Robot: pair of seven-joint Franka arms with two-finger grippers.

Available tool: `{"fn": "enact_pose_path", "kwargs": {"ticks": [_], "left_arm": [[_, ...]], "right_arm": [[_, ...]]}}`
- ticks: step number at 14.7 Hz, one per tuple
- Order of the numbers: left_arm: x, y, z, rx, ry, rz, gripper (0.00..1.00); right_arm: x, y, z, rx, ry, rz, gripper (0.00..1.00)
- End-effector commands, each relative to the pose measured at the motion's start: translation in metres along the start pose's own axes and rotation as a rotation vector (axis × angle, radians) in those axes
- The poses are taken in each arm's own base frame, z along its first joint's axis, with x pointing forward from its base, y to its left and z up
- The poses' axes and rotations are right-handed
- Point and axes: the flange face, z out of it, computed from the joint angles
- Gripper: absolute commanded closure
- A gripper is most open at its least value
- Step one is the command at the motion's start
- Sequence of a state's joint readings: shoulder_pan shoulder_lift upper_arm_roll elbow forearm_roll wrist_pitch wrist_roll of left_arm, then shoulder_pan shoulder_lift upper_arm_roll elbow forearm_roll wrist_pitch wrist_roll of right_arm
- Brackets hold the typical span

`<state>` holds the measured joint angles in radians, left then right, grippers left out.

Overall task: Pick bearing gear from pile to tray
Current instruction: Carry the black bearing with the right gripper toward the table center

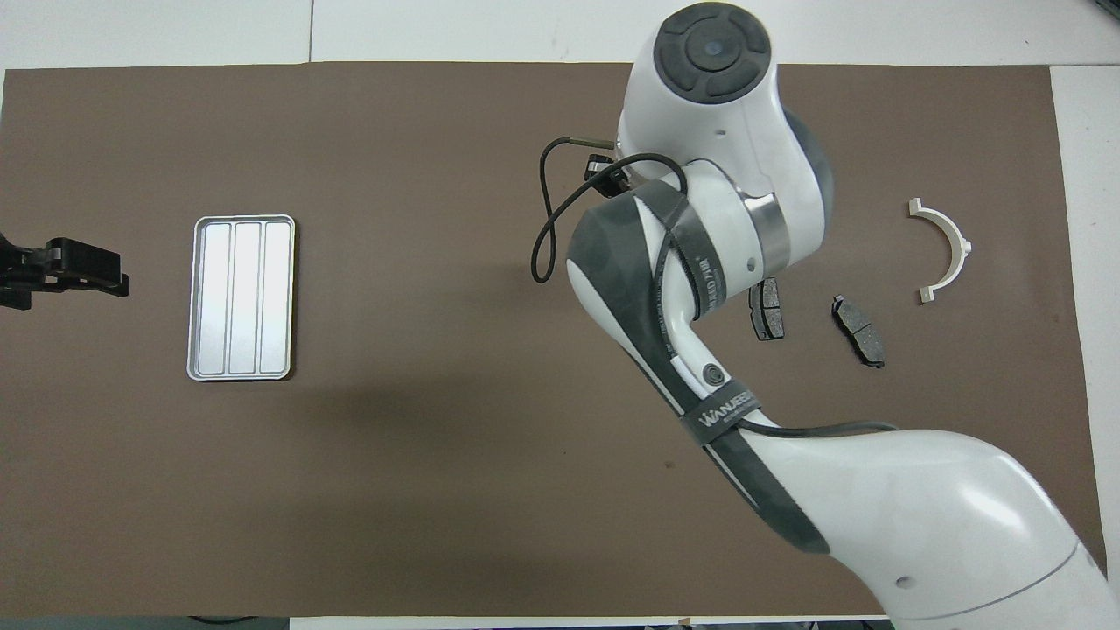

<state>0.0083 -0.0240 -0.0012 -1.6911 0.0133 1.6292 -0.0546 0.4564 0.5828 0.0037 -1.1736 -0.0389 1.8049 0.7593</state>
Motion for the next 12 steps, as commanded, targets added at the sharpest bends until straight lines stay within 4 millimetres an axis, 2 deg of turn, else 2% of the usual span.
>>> {"fn": "enact_pose_path", "kwargs": {"ticks": [1,2,5,7,12], "left_arm": [[-0.006,0.0,-0.005,0.012,-0.004,0.004,0.0],[-0.006,0.0,-0.005,0.012,-0.004,0.004,0.0],[-0.006,0.0,-0.005,0.012,-0.004,0.004,0.0],[-0.006,0.0,-0.005,0.012,-0.004,0.004,0.0],[-0.006,0.0,-0.005,0.012,-0.004,0.004,0.0]], "right_arm": [[-0.015,-0.041,0.041,-0.005,0.033,0.051,1.0],[-0.023,-0.055,0.055,-0.012,0.055,0.048,1.0],[-0.026,-0.064,0.083,-0.019,0.062,0.049,1.0],[-0.033,-0.074,0.095,-0.009,0.068,0.047,1.0],[-0.039,-0.082,0.117,0.029,0.091,0.039,1.0]]}}
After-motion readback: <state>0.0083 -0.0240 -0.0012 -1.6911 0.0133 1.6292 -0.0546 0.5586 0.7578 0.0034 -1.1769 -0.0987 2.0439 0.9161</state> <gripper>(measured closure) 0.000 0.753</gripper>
